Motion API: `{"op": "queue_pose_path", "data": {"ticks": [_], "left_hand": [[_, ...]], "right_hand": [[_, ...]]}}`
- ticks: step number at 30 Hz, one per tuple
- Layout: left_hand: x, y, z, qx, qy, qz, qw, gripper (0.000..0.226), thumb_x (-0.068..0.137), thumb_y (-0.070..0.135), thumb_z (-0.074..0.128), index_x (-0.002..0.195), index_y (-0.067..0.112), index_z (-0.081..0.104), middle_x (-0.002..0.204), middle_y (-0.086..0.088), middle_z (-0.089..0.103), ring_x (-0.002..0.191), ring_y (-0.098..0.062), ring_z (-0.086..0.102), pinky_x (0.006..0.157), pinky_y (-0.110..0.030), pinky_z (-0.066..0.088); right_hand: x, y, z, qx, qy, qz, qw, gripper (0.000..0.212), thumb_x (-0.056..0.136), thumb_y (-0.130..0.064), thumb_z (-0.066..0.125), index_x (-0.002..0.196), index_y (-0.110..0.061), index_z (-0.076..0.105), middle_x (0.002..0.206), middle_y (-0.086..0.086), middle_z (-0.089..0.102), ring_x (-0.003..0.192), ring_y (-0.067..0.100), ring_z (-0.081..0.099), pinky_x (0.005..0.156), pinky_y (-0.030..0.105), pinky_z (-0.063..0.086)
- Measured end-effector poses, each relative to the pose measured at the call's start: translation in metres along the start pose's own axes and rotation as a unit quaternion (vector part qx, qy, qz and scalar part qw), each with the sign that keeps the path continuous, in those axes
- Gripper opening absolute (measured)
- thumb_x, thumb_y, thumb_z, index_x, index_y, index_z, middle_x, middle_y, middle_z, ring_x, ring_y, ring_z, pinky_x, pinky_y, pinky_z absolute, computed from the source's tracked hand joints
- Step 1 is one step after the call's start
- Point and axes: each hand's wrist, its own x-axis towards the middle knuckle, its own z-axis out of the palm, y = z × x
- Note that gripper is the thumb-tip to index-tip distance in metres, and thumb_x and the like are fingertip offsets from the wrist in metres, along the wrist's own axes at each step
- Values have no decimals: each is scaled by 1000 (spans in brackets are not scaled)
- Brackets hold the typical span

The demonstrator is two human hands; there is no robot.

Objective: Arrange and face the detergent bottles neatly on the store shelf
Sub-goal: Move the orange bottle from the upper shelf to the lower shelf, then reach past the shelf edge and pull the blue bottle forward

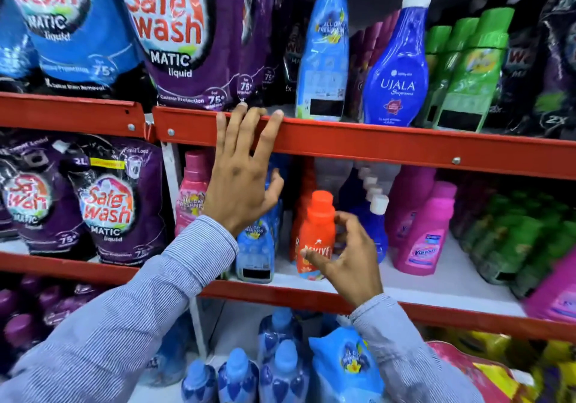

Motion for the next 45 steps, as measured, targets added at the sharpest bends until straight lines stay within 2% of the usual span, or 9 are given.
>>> {"op": "queue_pose_path", "data": {"ticks": [3, 7, 11, 17, 21, 25, 29, 37, 45], "left_hand": [[-1, 4, 0, -24, -5, -14, 1000, 87, 77, 23, 67, 154, 12, 29, 155, -20, 35, 151, -38, 18, 126, -58, 11], [-2, 7, 1, -43, -6, -28, 999, 87, 77, 20, 67, 154, 11, 28, 156, -20, 33, 152, -38, 15, 124, -57, 20], [-2, 8, 1, -43, -7, -33, 999, 86, 78, 19, 67, 155, 12, 27, 157, -19, 32, 153, -36, 13, 123, -57, 23], [-3, 11, 1, -39, -7, -40, 998, 89, 77, 20, 68, 155, 12, 26, 158, -18, 31, 153, -36, 12, 122, -58, 24], [-3, 11, 0, -33, -12, -41, 999, 91, 75, 20, 70, 155, 12, 26, 158, -17, 31, 153, -36, 12, 123, -58, 23], [-3, 7, -1, -8, -11, -27, 1000, 91, 75, 21, 71, 155, 13, 28, 158, -16, 33, 153, -35, 14, 126, -56, 14], [1, 15, -4, 31, -3, -45, 998, 87, 75, 30, 72, 151, 13, 34, 157, -18, 35, 152, -38, 19, 124, -64, 8], [16, 60, 3, 45, 8, 2, 999, 92, 74, 39, 71, 153, 13, 33, 163, -18, 26, 153, -40, 17, 120, -71, 10], [22, 74, 19, 38, -19, 32, 999, 92, 73, 35, 69, 154, 15, 32, 164, -18, 25, 153, -41, 14, 122, -67, 10]], "right_hand": [[1, 25, 22, -15, -24, 42, 999, 70, 55, -49, 82, 113, -30, 47, 108, -1, 65, 95, 18, 66, 84, 45, 58], [2, 31, 36, -37, -41, 73, 996, 68, 61, -26, 90, 115, -8, 53, 109, 8, 64, 90, 9, 51, 79, 14, 35], [5, 36, 45, -36, -42, 79, 995, 72, 60, -23, 91, 119, -9, 52, 113, 9, 66, 91, 10, 51, 76, 10, 31], [8, 37, 47, -41, -84, 77, 993, 75, 61, -25, 89, 122, -15, 47, 117, 4, 64, 96, 11, 59, 88, 21, 47], [3, 29, 36, -67, -85, 61, 992, 71, 68, -24, 85, 126, -16, 46, 126, 5, 56, 114, 21, 57, 98, 25, 43], [-5, -11, -2, -125, 58, -103, 985, 57, 81, -27, 72, 131, -17, 48, 128, 1, 54, 117, 19, 54, 100, 35, 46], [11, -55, -49, -230, 209, -254, 916, 63, 85, -31, 63, 141, -8, 47, 148, 10, 49, 140, 30, 39, 115, 47, 33], [70, -88, -98, -353, 253, -195, 879, 78, 87, -49, 50, 153, -14, 24, 163, 18, 12, 151, 41, 4, 119, 62, 12], [116, -101, -103, -243, 223, -140, 934, 95, 84, -51, 59, 154, -12, 8, 162, 20, 15, 145, 38, 25, 119, 47, 27]]}}
